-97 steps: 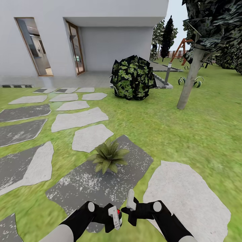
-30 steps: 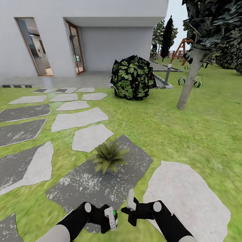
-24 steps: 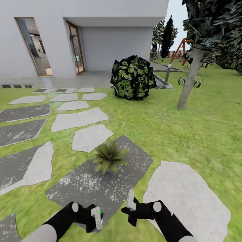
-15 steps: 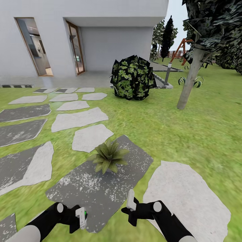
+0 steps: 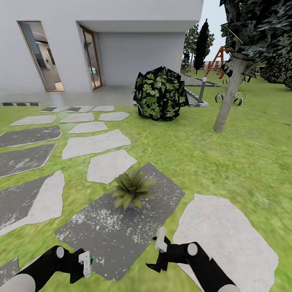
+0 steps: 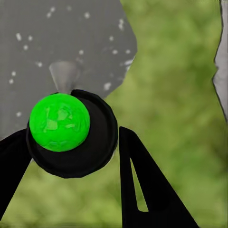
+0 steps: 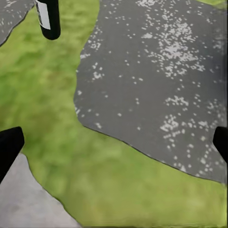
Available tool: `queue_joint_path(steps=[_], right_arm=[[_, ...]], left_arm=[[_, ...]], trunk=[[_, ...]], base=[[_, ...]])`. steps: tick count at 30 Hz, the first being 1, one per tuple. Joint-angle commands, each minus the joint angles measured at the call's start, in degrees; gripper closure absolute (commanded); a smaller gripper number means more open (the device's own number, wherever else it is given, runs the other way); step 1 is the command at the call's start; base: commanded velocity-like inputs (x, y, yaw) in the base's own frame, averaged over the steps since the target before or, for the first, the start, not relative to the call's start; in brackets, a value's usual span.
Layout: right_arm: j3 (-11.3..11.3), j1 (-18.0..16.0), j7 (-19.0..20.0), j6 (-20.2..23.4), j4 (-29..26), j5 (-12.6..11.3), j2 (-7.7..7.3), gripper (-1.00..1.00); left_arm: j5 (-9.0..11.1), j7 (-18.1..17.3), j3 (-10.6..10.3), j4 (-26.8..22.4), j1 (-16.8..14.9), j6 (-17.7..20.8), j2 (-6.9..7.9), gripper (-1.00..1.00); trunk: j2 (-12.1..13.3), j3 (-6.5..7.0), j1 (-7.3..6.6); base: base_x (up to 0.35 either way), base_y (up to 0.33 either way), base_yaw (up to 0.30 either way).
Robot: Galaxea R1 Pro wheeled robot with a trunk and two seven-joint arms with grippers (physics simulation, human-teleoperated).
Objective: Pick up the pesticide atomizer in the garden and spray insectifuge to fully cover both potted plants in the garden.
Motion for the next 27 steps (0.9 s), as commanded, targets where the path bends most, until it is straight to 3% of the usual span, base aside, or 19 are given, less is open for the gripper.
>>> queue_joint_path(steps=[1, 4, 7, 15, 19, 20, 21, 24, 27], right_arm=[[-0.7, -0.02, -1.74, -0.42, 0.11, 0.55, -0.29, -1.0], [-5.19, 0.09, -10.11, -0.43, 2.56, 0.41, -1.82, -1.0], [-10.53, 0.19, -19.53, -0.56, 9.86, 0.33, -2.4, -1.0], [-18.8, 0.32, -37.16, -4.13, 20.23, 0.21, -2.71, -1.0], [-23.82, 0.61, -46.19, -6.57, 22.23, 0.15, -2.67, -1.0], [-26.57, 1.03, -49.05, -7.66, 22.9, 0.13, -2.65, -1.0], [-30.82, 1.78, -51.12, -9.49, 23.65, 0.11, -2.64, -1.0], [-36.45, 2.4, -52.18, -11.53, 24.16, 0.16, -2.67, -1.0], [-39.51, 2.61, -52.44, -12.44, 24.19, 0.18, -2.76, -1.0]], left_arm=[[-0.41, 0.1, 0.11, -0.02, -0.02, -0.18, -0.03, 1.0], [0.38, 1.4, 1.62, 0.05, 0.02, 1.68, -0.28, 1.0], [1.64, 4.11, 3.2, 0.39, 0.06, 2.77, -1.02, 1.0], [6.0, 8.71, 6.23, 4.94, 0.06, 4.94, -2.69, 1.0], [6.73, 9.16, 7.06, 5.24, 0.0, 11.78, -3.16, 1.0], [6.87, 9.11, 7.3, 4.98, -0.04, 15.96, -3.28, 1.0], [6.95, 8.89, 7.47, 4.77, -0.36, 21.18, -3.64, 1.0], [7.0, 8.78, 7.6, 4.67, -1.0, 26.22, -4.46, 1.0], [7.01, 8.72, 7.59, 4.55, -2.09, 30.15, -5.45, 1.0]], trunk=[[-0.02, -0.05, -0.01], [-0.02, -0.05, -0.01], [-0.02, -0.05, -0.01], [-0.02, -0.05, -0.01], [-0.02, -0.05, -0.01], [-0.02, -0.05, -0.01], [-0.02, -0.05, -0.01], [-0.02, -0.05, -0.01], [-0.02, -0.05, -0.01]], base=[[0.0, 0.0, 0.0], [0.0, 0.0, 0.0], [0.0, 0.0, 0.0], [0.0, 0.0, 0.0], [0.0, 0.0, 0.0], [0.0, 0.0, 0.0], [0.0, 0.0, 0.0], [0.0, 0.0, 0.0], [0.0, 0.0, 0.0]])
